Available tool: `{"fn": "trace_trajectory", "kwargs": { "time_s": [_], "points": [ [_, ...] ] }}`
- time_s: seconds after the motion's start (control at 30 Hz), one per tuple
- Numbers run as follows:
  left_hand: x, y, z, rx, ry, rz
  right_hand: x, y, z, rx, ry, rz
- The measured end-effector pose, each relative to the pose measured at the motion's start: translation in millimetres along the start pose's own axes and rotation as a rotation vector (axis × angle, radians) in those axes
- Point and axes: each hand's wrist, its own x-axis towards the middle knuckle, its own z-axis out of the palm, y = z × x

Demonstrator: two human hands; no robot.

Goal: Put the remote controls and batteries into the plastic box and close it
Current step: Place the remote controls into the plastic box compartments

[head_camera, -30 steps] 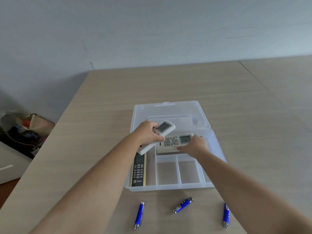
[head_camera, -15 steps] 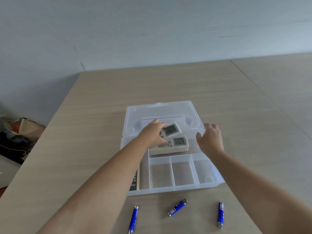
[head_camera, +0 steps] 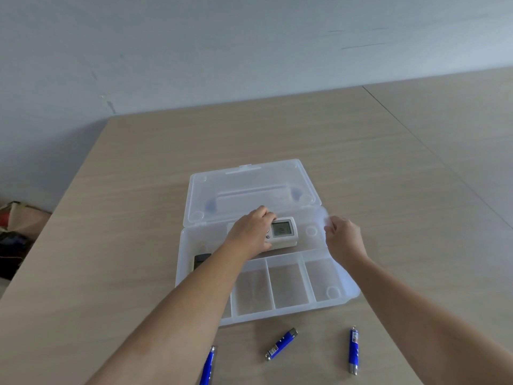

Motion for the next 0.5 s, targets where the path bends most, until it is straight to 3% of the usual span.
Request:
{"fn": "trace_trajectory", "kwargs": {
  "time_s": [0.1, 0.4, 0.5],
  "points": [
    [0.6, -2.1, 3.9, 0.097, 0.053, 0.027, -0.9, -0.9, 0.4, -0.004, 0.008, -0.01],
    [-0.9, 2.9, -1.6, 0.1, 0.028, -0.05, -4.9, -10.9, -6.1, -0.063, -0.106, 0.036],
    [-15.2, 4.1, -18.0, 0.094, 0.09, -0.052, -13.7, -24.6, -15.4, -0.121, -0.092, -0.016]
  ]
}}
